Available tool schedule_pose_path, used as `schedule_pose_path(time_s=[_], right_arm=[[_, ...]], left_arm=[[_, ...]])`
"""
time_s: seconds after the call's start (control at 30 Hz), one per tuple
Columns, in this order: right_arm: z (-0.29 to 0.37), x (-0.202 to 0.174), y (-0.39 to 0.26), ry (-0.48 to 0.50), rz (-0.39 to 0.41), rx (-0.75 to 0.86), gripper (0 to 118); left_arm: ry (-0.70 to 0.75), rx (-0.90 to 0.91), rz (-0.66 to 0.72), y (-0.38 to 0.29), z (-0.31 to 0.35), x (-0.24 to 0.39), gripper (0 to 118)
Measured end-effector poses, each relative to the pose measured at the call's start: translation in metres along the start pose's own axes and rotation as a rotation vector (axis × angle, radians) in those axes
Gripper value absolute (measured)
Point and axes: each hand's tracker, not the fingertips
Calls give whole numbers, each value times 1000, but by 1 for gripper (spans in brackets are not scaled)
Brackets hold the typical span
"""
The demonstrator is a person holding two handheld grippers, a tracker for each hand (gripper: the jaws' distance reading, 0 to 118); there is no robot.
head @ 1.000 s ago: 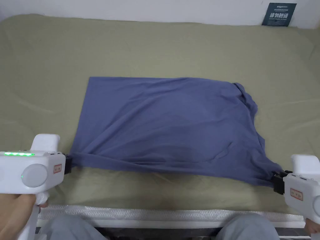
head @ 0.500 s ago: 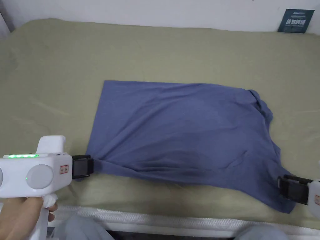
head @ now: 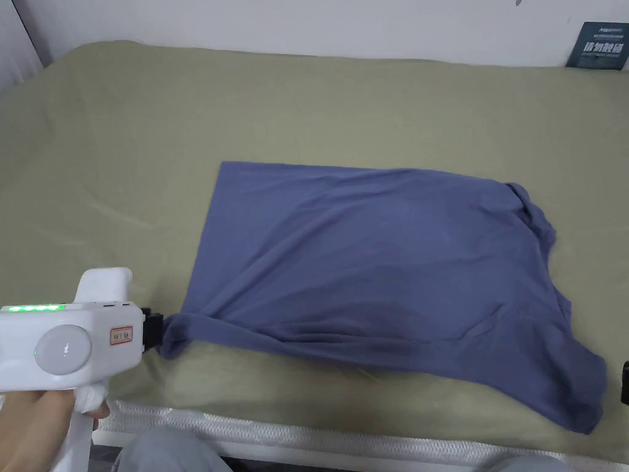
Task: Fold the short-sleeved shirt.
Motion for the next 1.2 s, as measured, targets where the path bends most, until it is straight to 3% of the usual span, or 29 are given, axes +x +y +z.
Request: schedule_pose_path(time_s=[0.03,0.07,0.1,0.17,0.27,0.3,0.37,0.4,0.47,0.5,0.57,0.6,0.67,0.77,0.87,1.2], right_arm=[[-1,1,0,4,-6,-4,0],[-1,2,0,4,-7,-6,0],[-1,2,-1,2,-7,-6,0],[-6,5,-1,2,-5,-12,0],[-13,6,-5,6,-2,-33,0],[-15,7,-6,9,4,-43,0],[-18,7,-8,8,11,-52,0],[-21,6,-10,11,16,-55,0],[-24,6,-10,15,22,-63,3],[-26,6,-9,26,25,-66,33],[-27,2,-9,32,26,-77,113],[-32,2,-9,45,23,-113,116],[-37,1,-11,64,5,-73,113],[-55,-2,-19,32,53,-185,81],[-48,-4,-25,72,31,-204,2],[-39,-9,71,22,68,12,2]], left_arm=[[-11,-4,1,2,-5,-1,47],[-9,-10,14,4,-12,-2,96],[-2,-36,20,5,-20,-2,118],[11,-32,8,9,-31,-10,107],[39,-85,-25,6,-45,-2,101],[49,-102,-52,5,-47,-1,83],[43,-94,-70,1,-44,6,23],[-16,-89,-60,-1,-42,8,7],[2,-91,-48,-2,-38,16,7],[33,-78,-110,-2,-39,22,7],[48,-74,-115,-4,-38,27,7],[44,-76,-109,-4,-37,27,7],[37,-72,-86,-2,-37,22,7],[27,-68,-60,0,-36,17,7],[20,-62,-50,1,-34,17,7],[7,28,-93,65,-24,26,7]])
